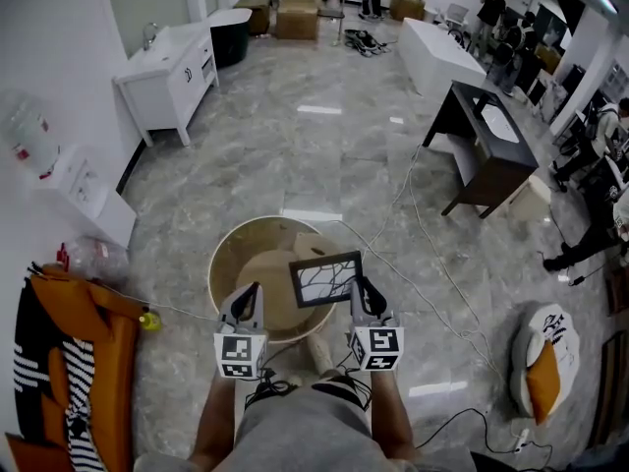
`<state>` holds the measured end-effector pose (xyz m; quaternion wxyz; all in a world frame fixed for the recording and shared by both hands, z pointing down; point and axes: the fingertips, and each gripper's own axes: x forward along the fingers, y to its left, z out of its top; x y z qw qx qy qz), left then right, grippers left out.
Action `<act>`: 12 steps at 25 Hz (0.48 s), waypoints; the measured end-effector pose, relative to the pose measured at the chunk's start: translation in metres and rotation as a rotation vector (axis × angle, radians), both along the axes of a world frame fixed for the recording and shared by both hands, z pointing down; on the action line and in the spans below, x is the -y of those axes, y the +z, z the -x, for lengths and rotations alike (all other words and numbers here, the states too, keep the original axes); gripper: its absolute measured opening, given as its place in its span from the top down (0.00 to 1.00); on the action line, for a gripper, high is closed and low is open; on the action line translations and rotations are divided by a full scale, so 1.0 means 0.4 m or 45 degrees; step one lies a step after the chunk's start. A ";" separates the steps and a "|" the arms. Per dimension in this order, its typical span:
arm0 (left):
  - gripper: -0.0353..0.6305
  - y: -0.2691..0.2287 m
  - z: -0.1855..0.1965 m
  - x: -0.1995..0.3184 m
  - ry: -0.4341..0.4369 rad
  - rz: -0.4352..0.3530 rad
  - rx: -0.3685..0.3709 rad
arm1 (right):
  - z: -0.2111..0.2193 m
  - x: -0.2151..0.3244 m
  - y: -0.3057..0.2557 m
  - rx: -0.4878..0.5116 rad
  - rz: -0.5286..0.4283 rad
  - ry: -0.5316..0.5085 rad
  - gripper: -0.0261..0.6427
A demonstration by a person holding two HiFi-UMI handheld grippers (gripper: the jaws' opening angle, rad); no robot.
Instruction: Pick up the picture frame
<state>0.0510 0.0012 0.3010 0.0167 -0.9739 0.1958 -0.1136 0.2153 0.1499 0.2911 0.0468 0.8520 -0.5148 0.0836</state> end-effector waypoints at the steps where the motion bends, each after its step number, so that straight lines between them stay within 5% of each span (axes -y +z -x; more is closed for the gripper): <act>1: 0.92 0.000 0.000 0.001 -0.002 -0.002 0.000 | 0.000 0.000 -0.001 -0.001 0.000 0.000 0.87; 12: 0.92 -0.009 -0.008 -0.002 0.008 -0.013 0.003 | -0.002 0.006 0.001 0.001 0.003 -0.006 0.87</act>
